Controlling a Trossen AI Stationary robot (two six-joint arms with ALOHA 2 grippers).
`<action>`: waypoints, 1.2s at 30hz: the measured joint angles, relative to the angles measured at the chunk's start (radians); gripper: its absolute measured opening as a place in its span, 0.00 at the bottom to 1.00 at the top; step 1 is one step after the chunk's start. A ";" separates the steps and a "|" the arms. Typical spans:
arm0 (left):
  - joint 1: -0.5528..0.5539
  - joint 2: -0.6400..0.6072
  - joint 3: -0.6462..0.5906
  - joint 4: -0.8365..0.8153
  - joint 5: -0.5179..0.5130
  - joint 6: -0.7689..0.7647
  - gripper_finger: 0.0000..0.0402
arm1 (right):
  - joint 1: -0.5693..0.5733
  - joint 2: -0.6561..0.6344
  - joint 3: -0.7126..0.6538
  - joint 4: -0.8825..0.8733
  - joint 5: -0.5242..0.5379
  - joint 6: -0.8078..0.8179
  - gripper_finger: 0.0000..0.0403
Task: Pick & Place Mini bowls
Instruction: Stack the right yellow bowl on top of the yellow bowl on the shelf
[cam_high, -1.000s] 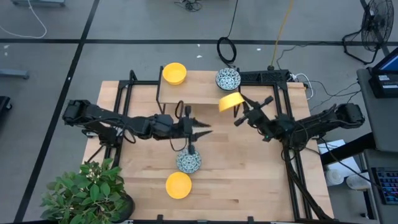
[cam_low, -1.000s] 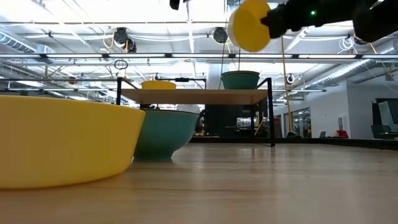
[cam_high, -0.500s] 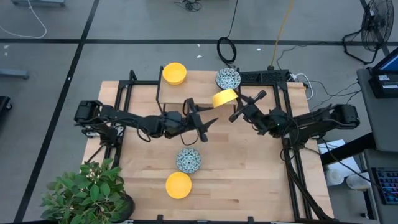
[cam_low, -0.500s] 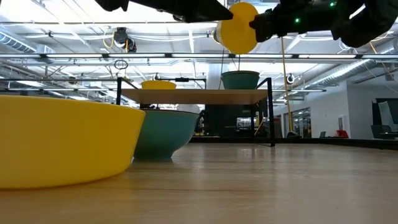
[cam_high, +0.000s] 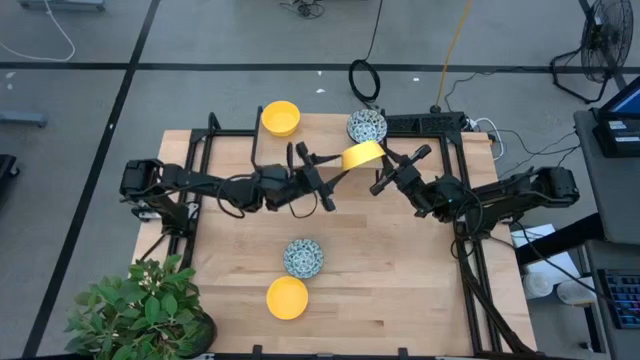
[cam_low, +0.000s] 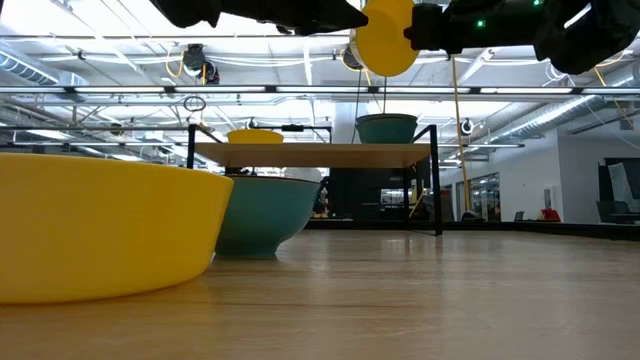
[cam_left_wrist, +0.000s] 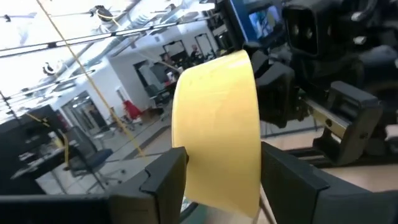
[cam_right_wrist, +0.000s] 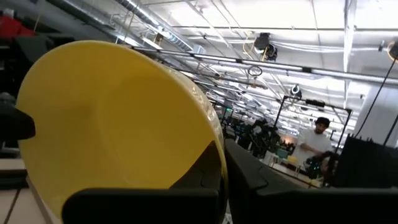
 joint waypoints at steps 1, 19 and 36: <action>0.007 0.000 0.000 0.001 0.010 -0.010 0.49 | 0.001 0.000 0.000 -0.002 0.000 0.011 0.00; 0.058 0.000 0.000 0.039 -0.068 -0.022 0.06 | 0.040 0.000 0.000 -0.060 0.023 0.113 0.05; -0.051 -0.217 0.037 -0.065 -0.454 0.316 0.01 | 0.082 -0.008 -0.001 -0.174 -0.008 0.095 0.44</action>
